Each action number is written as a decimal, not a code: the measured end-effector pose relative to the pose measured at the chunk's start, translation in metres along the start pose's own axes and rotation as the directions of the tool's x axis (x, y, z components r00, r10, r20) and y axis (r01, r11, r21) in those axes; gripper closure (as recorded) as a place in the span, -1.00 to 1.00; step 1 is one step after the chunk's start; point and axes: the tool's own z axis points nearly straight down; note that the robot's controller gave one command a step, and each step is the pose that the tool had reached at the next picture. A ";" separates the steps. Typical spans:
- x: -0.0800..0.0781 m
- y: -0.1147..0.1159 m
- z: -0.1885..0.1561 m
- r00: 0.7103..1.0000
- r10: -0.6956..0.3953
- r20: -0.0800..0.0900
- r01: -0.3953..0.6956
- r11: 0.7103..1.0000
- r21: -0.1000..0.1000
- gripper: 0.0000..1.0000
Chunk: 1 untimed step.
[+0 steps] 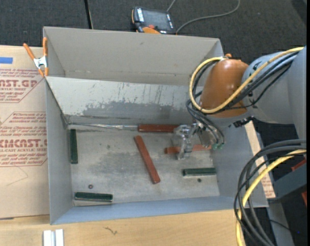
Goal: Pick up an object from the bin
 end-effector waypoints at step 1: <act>0.005 0.008 -0.133 0.998 0.055 0.009 -0.055 0.999 0.000 1.00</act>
Offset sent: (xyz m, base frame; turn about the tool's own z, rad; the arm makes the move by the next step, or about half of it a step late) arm -0.0075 0.0067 0.1280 0.0554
